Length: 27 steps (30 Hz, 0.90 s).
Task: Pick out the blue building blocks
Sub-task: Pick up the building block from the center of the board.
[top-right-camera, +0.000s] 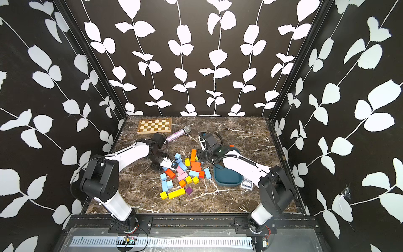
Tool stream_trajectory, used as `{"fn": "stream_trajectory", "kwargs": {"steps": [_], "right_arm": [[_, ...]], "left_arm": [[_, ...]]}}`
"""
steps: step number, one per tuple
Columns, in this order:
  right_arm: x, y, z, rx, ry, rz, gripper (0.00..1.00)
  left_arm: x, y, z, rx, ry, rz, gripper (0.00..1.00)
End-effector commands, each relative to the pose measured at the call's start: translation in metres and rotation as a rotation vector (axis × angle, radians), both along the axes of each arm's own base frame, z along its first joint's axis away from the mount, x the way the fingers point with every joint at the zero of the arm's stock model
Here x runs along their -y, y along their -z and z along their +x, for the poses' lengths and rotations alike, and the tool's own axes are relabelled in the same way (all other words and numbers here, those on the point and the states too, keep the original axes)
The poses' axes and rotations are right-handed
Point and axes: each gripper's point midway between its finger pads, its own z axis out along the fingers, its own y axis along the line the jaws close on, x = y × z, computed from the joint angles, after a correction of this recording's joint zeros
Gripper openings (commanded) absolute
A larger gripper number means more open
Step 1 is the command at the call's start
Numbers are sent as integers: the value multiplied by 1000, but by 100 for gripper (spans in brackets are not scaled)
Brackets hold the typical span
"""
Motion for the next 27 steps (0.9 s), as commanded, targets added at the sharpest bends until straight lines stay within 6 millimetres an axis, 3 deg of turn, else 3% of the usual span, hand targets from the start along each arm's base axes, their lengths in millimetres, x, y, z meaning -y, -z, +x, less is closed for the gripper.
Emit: {"fn": "stream_trajectory", "kwargs": {"steps": [1,14,22,27], "right_arm": [[-2,-10,-3,23,-9,21,45],[-3,-12,-3,27,-5,32,45],[-3,-14,-2,31,-8,37,45],[-2,-15,-3,35,-6,37,45]], "left_arm": [[-7,6,3,-7,5,37,55],[-6,13,13,13,-25,44,53],[-4,7,25,80,-38,32,42],[-3,-3,20,77,-34,19,35]]}}
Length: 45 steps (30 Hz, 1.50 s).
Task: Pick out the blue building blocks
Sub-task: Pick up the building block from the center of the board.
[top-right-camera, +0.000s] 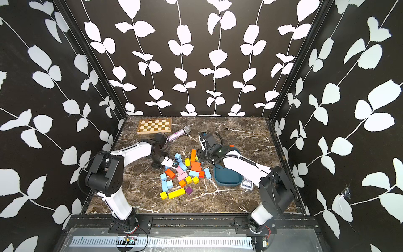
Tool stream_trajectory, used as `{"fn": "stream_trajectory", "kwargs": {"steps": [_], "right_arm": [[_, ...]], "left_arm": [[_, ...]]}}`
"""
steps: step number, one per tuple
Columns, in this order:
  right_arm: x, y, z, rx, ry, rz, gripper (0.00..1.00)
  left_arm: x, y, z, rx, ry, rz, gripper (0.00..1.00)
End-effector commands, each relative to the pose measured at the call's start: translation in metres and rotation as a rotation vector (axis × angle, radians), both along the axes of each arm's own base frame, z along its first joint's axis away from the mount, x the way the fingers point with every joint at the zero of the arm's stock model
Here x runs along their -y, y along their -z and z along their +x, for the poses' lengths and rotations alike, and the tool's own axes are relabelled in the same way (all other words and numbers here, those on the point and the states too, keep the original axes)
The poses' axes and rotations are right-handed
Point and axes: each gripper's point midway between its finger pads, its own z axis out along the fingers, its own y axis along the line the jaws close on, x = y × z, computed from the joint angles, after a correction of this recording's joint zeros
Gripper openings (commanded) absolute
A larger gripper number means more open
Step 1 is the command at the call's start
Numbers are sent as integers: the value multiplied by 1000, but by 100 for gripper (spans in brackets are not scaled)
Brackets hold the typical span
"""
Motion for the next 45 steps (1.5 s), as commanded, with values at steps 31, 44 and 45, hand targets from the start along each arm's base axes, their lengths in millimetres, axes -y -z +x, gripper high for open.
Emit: {"fn": "stream_trajectory", "kwargs": {"steps": [31,44,45], "right_arm": [[-39,-65,-3,33,-53,311,45],[-54,-78,-4,2,-68,422,45],[-53,-78,-4,-2,-68,425,45]], "left_arm": [[64,-135,-17,37,-87,-454,24],[80,-156,-21,75,-52,-556,23],[80,-156,-21,79,-50,-558,23]]}}
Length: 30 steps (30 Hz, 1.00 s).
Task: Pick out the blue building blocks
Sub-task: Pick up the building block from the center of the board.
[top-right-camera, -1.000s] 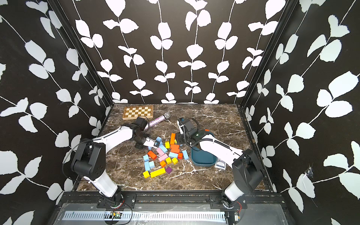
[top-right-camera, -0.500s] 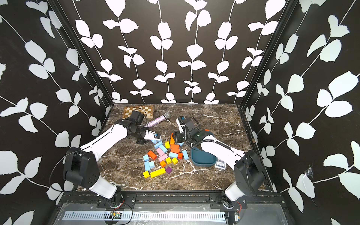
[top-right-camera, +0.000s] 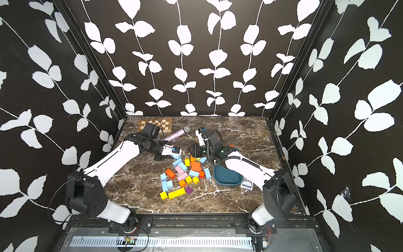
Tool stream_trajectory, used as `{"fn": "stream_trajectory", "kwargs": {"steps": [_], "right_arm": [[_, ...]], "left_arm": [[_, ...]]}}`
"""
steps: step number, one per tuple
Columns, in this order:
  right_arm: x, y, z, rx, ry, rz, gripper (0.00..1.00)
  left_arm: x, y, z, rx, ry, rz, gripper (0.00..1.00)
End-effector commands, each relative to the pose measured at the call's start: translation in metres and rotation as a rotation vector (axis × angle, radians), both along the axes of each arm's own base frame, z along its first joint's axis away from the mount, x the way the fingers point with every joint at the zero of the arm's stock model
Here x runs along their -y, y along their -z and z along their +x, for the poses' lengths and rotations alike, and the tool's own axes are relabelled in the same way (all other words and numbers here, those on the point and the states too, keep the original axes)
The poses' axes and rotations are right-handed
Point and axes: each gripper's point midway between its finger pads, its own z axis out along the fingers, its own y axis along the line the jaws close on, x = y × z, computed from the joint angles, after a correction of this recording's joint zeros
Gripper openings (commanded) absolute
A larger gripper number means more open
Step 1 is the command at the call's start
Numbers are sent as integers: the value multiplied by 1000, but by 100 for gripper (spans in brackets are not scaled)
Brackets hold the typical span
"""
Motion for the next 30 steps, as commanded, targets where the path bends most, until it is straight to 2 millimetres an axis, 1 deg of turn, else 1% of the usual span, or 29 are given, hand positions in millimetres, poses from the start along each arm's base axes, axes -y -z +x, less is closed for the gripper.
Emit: {"fn": "stream_trajectory", "kwargs": {"steps": [1,4,7,10,14,20,22,23,30], "right_arm": [[-8,-28,3,29,-7,85,45],[-10,-32,1,6,-14,130,45],[-12,-32,2,-62,0,194,46],[-21,-37,3,-118,-10,279,51],[-29,-44,4,-144,-20,337,56],[-38,-38,2,-211,-48,360,57],[-42,-24,3,-243,-53,359,57],[-43,-22,2,-249,-56,365,57],[-43,-15,-2,-267,-65,366,56]], "left_arm": [[7,-17,-5,32,12,-57,23],[11,-21,-5,56,18,-78,23],[17,-26,-7,61,40,-114,23],[20,-28,-7,72,45,-121,23],[27,-31,-9,67,68,-157,23],[34,-39,-1,81,26,-193,23],[36,-41,5,84,-3,-208,23],[37,-42,7,89,-14,-212,23],[46,-47,13,85,-51,-255,24]]}}
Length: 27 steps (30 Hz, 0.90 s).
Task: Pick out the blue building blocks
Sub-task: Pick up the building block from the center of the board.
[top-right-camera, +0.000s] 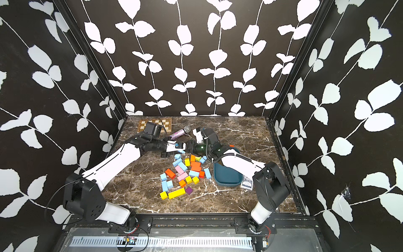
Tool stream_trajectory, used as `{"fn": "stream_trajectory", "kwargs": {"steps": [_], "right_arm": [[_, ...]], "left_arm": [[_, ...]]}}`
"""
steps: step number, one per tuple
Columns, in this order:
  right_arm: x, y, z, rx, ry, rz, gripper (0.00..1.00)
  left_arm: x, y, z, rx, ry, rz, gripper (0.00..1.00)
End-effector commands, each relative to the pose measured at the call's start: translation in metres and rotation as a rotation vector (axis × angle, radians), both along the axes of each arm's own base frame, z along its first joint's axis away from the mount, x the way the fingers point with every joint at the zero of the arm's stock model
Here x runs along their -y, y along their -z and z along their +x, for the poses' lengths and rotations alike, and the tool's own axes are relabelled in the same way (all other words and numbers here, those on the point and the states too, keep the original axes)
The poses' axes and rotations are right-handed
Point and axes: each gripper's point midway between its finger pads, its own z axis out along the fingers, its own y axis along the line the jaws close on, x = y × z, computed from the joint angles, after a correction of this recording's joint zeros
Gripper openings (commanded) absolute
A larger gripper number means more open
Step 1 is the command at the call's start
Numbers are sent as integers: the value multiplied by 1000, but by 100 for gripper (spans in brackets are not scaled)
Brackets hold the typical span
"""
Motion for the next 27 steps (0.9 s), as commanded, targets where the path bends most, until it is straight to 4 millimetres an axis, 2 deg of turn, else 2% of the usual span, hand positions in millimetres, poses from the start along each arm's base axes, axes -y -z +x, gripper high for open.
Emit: {"fn": "stream_trajectory", "kwargs": {"steps": [1,5,27], "right_arm": [[-2,-7,0,11,-2,41,55],[-2,-3,-3,4,-11,40,54],[-8,-9,-6,27,-43,58,49]], "left_arm": [[7,-14,1,6,-21,-62,24],[10,-15,0,-1,-24,-69,24],[21,-23,-3,7,-21,-105,24]]}}
